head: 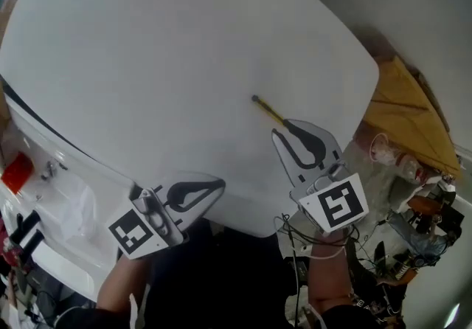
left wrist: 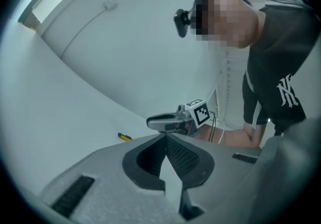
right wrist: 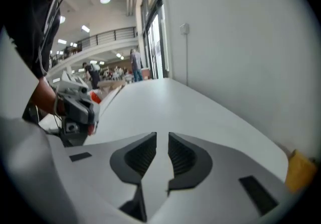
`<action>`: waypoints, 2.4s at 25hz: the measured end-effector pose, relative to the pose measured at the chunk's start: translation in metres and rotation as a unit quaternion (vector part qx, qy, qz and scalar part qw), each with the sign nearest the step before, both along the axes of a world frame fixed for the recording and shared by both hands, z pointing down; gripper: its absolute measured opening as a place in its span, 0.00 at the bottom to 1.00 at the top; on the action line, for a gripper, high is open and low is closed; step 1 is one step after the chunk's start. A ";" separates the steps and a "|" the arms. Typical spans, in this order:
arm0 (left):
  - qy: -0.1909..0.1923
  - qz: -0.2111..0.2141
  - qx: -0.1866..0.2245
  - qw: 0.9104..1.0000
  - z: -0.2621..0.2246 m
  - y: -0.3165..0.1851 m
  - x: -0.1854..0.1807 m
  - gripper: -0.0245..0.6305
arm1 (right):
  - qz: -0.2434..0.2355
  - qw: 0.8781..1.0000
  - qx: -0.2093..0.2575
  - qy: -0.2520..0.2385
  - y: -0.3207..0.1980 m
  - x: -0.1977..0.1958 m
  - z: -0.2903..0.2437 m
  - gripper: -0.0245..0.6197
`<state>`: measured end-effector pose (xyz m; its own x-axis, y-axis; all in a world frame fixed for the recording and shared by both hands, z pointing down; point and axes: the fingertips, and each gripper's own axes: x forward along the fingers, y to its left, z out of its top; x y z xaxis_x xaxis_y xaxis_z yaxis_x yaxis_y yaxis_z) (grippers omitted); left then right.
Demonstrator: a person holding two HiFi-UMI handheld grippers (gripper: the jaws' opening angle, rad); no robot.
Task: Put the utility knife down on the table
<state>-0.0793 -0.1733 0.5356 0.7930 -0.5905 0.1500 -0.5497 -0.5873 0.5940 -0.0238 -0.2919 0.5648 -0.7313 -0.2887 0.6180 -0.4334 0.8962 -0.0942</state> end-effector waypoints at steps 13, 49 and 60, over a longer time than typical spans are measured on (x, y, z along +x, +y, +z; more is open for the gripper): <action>0.023 0.065 0.074 0.995 -0.193 0.061 0.044 0.04 | 0.025 0.949 -0.051 -0.311 0.192 0.067 -0.252 0.06; -0.022 0.224 0.168 0.960 -0.278 0.471 0.054 0.04 | 0.015 0.915 -0.025 -0.402 0.598 0.020 -0.345 0.05; -0.042 0.211 0.226 0.950 -0.324 0.494 0.099 0.04 | -0.012 0.878 0.057 -0.474 0.631 0.069 -0.383 0.05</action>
<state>0.0193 0.3204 0.2117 0.9701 -0.2408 0.0300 -0.2420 -0.9509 0.1927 0.0455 0.3391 0.1822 -0.9083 -0.2862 -0.3052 -0.1891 0.9315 -0.3108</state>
